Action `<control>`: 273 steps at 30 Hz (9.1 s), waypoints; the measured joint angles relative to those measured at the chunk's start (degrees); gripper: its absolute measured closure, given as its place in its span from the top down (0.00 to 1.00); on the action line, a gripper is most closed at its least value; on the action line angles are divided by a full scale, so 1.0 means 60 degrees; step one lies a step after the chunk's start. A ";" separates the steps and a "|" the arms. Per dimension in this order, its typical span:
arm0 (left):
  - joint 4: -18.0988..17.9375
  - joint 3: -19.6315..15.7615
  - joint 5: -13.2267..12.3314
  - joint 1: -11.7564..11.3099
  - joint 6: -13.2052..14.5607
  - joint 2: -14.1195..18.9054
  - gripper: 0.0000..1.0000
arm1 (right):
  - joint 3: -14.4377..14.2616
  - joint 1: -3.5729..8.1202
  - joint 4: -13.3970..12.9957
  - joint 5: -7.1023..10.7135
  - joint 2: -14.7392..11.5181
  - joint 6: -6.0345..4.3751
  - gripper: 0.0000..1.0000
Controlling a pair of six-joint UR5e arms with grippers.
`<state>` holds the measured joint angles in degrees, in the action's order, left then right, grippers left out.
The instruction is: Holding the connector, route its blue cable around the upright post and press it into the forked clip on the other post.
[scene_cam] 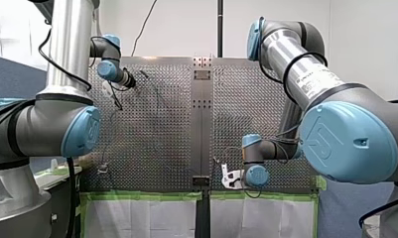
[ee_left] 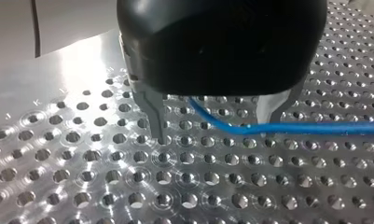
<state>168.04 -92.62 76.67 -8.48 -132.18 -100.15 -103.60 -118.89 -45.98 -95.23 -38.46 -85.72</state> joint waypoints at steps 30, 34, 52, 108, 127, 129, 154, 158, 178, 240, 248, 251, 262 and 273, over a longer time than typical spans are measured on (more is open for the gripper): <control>0.1020 -0.0014 0.0304 0.0109 0.0770 0.0497 1.00 | 0.0001 -0.0009 -0.0008 -0.0006 0.0000 -0.0031 0.00; 0.1060 -0.0153 0.0306 0.0122 0.0818 0.0646 1.00 | 0.0001 -0.0011 -0.0013 -0.0006 0.0001 -0.0030 0.00; 0.1772 -0.0760 0.0479 0.0144 0.1421 0.1978 1.00 | 0.0002 -0.0041 -0.0029 -0.0009 0.0000 -0.0051 0.00; 0.5918 0.0577 0.1015 0.1188 0.3391 0.2894 1.00 | 0.0002 -0.0115 -0.0104 0.0005 0.0022 -0.0074 0.00; 0.6340 0.0572 0.2294 0.1290 0.3684 0.2899 1.00 | 0.0001 -0.0146 -0.0058 0.0005 0.0028 -0.0073 0.00; 0.6352 0.0572 0.2368 0.1297 0.3698 0.2899 1.00 | -0.0001 -0.0150 -0.0059 0.0006 0.0028 -0.0073 0.00; 0.5654 0.0194 0.2717 0.1373 0.4457 0.3148 1.00 | 0.0002 -0.0159 -0.0003 -0.0002 0.0030 -0.0061 0.00; 0.5302 0.0022 0.2705 0.1490 0.4807 0.3312 1.00 | 0.0001 -0.0158 0.0058 -0.0018 0.0029 -0.0048 0.00; 0.3790 -0.1127 0.2778 0.2386 0.6319 0.3256 1.00 | 0.0002 -0.0158 -0.0081 0.0005 0.0029 -0.0071 0.00; -0.1182 -0.1234 0.5249 0.3879 1.0589 0.0880 1.00 | 0.0002 -0.0287 0.0000 0.0006 0.0029 -0.0064 0.00; -0.1803 -0.1235 0.5270 0.3610 1.0543 0.0837 1.00 | 0.0002 -0.0290 0.0011 0.0006 0.0029 -0.0058 0.00; -0.2043 -0.1236 0.5255 0.3587 1.0544 0.0738 1.00 | 0.0002 -0.0290 0.0004 0.0005 0.0029 -0.0058 0.00; -0.2860 -0.1232 0.5246 0.3509 1.0556 0.0318 1.00 | 0.0002 -0.0292 -0.0005 0.0005 0.0028 -0.0058 0.00; -0.3636 -0.1201 0.5106 0.3346 1.0498 0.0083 1.00 | 0.0001 -0.0317 -0.0027 0.0005 0.0029 -0.0060 0.00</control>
<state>146.22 -99.82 107.31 11.60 -69.19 -99.66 -103.59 -120.79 -46.14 -95.19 -38.29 -86.08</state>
